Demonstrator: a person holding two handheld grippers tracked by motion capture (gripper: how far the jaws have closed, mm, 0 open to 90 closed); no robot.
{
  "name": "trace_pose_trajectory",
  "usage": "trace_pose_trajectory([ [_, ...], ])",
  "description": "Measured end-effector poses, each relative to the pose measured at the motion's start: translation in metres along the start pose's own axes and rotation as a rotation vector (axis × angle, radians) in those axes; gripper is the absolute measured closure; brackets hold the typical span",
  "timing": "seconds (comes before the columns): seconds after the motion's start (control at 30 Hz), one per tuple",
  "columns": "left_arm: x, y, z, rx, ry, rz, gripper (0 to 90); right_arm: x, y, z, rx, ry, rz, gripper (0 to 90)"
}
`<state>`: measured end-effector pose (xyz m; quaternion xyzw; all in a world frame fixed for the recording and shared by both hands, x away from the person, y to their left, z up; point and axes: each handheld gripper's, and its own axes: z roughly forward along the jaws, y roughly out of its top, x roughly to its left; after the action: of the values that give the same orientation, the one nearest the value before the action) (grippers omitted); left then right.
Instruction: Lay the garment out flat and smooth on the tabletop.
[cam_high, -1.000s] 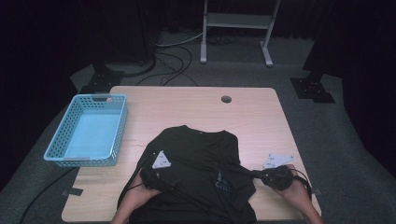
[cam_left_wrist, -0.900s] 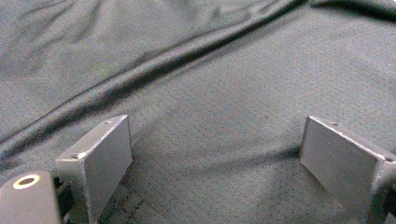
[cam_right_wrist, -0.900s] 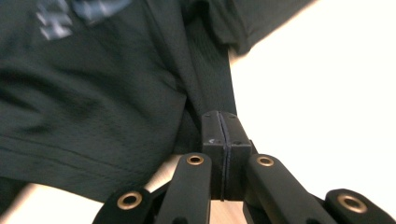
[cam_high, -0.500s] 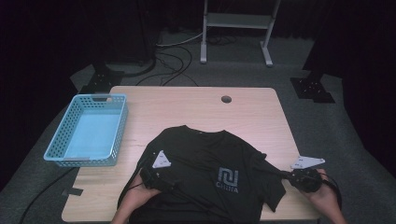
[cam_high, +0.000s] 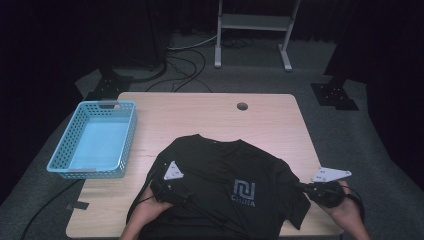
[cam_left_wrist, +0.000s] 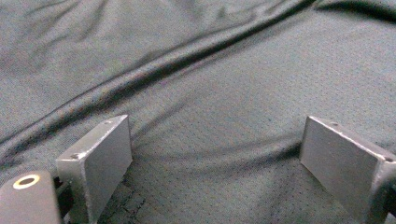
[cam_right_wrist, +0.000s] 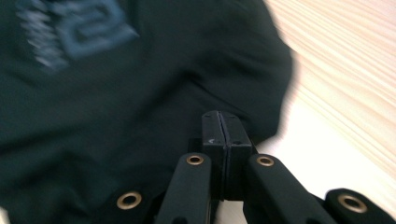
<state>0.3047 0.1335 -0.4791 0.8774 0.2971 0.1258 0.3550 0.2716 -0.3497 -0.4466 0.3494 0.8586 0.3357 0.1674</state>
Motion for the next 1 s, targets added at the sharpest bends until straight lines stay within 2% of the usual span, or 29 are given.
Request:
trace_pose_trajectory([
  [0.1, 0.000, 0.000, 0.000, 0.000, 0.000, 0.000, 8.4, 0.015, 0.015, 0.016, -0.015, 0.068, -0.047, 90.0],
  [0.2, 0.000, 0.000, 0.000, -0.002, 0.000, -0.001, 8.5, 0.031, 0.026, 0.035, 0.005, 0.110, -0.095, 90.0],
  [0.27, 0.000, 0.000, 0.000, -0.004, 0.000, -0.002, 8.4, 0.038, 0.028, 0.046, 0.041, 0.107, -0.124, 90.0],
  [0.33, 0.000, 0.000, 0.000, -0.004, 0.000, -0.002, 8.4, 0.039, 0.026, 0.051, 0.048, 0.110, -0.125, 90.0],
  [0.5, 0.000, 0.000, 0.000, -0.003, -0.001, -0.002, 8.4, 0.029, 0.017, 0.039, 0.035, 0.085, -0.082, 90.0],
  [0.63, 0.000, 0.000, 0.000, 0.000, 0.000, 0.000, 8.4, 0.014, 0.003, 0.026, 0.051, 0.031, -0.045, 90.0],
  [0.7, 0.000, 0.000, 0.000, 0.000, 0.000, 0.000, 8.4, 0.005, -0.005, 0.020, 0.059, 0.004, -0.010, 89.4],
  [0.73, 0.000, 0.000, 0.000, 0.001, 0.000, 0.000, 8.4, 0.001, -0.008, 0.017, 0.046, 0.000, 0.012, 88.2],
  [0.77, 0.000, 0.000, 0.000, 0.000, 0.001, -0.001, 8.4, 0.000, -0.010, 0.013, 0.030, 0.005, 0.029, 87.4],
  [0.83, 0.000, 0.000, 0.000, 0.000, 0.002, -0.001, 8.4, 0.001, -0.011, 0.007, -0.004, 0.021, 0.034, 85.6],
  [0.9, 0.000, 0.000, 0.000, 0.000, 0.002, -0.001, 8.4, 0.006, -0.008, 0.005, -0.027, 0.052, 0.030, 82.8],
  [1.0, 0.000, 0.000, 0.000, 0.000, 0.003, -0.001, 8.4, 0.017, -0.001, 0.010, -0.035, 0.107, -0.003, 79.0],
])
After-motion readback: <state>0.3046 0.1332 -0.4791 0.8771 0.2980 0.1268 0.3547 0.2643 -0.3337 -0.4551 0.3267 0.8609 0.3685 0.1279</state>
